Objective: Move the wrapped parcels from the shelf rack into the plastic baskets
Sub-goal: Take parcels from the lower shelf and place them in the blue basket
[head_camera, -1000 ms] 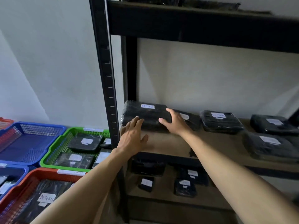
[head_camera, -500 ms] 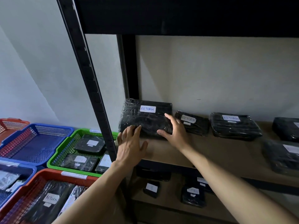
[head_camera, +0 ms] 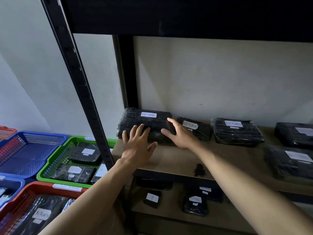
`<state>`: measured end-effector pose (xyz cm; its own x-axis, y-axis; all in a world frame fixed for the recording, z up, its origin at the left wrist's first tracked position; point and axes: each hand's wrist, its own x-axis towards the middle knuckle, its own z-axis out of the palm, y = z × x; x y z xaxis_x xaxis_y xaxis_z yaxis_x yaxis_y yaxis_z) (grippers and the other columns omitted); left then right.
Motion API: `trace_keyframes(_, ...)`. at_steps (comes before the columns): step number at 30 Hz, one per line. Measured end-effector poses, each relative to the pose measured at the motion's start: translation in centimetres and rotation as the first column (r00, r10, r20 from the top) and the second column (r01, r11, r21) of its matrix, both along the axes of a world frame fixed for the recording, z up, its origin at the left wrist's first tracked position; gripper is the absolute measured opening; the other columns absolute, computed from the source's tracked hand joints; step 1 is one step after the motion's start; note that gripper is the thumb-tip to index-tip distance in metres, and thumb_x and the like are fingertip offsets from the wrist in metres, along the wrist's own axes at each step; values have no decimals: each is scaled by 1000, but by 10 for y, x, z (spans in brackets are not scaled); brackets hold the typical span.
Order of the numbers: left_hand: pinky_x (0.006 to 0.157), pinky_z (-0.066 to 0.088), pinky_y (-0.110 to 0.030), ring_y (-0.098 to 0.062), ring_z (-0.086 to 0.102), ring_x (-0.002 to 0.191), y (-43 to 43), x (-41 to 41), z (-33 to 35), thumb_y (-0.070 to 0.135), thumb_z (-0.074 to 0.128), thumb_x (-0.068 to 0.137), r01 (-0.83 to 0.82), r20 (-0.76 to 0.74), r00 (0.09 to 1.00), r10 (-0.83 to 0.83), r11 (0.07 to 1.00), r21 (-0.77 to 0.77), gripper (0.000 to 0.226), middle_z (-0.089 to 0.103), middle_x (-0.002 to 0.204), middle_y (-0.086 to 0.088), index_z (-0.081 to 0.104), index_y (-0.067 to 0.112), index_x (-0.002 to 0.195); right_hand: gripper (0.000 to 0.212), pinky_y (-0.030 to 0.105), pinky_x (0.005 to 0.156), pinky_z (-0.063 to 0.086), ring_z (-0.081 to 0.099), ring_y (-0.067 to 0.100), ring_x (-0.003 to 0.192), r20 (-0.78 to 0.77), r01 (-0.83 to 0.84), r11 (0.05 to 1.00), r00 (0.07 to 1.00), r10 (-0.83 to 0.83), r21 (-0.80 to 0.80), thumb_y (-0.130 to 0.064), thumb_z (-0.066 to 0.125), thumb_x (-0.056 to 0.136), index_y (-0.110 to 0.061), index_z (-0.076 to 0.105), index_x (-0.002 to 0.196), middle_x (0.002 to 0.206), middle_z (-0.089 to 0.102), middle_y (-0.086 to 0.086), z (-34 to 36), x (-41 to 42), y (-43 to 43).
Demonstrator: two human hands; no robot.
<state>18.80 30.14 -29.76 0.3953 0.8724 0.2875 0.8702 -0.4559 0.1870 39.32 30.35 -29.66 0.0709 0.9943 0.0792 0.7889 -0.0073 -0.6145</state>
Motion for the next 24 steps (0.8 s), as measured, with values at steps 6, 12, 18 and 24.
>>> trace_keyframes(6, 114, -1, -53, -22, 9, 146, -10, 22, 9, 54, 43, 93, 36, 61, 998, -36, 999, -3, 62, 22, 157, 2, 33, 23, 145, 106, 46, 117, 14, 20, 28, 146, 502, 105, 972, 864, 14, -208, -78, 55, 75, -27, 8, 155, 160, 23, 6, 37, 66, -2)
trace_keyframes(12, 114, -7, -53, -21, 4, 147, -28, 57, 5, 52, 41, 95, 124, -4, 992, -124, 992, -15, 60, 20, 157, 6, 30, 24, 147, 133, 58, 114, -13, 0, 27, 150, 622, 179, 907, 775, 108, -381, -82, 66, 55, -20, 4, 155, 161, 18, 6, 28, 111, 6)
trace_keyframes(18, 115, -7, -56, -22, 3, 147, -35, 71, -2, 50, 44, 94, 136, -34, 990, -136, 991, -21, 62, 17, 158, 4, 28, 23, 148, 127, 56, 115, -9, 28, 20, 143, 623, 99, 984, 782, 16, -149, -72, 76, 49, -25, 20, 152, 153, 33, 4, 25, 108, -3)
trace_keyframes(24, 114, -6, -55, -21, 1, 147, -35, 72, -9, 50, 49, 91, 131, -35, 991, -132, 991, -30, 66, 12, 159, 3, 26, 24, 148, 114, 48, 117, 7, 32, 26, 135, 529, 106, 979, 829, -183, 173, -57, 80, 54, -24, 26, 149, 142, 37, 5, 18, 112, -22)
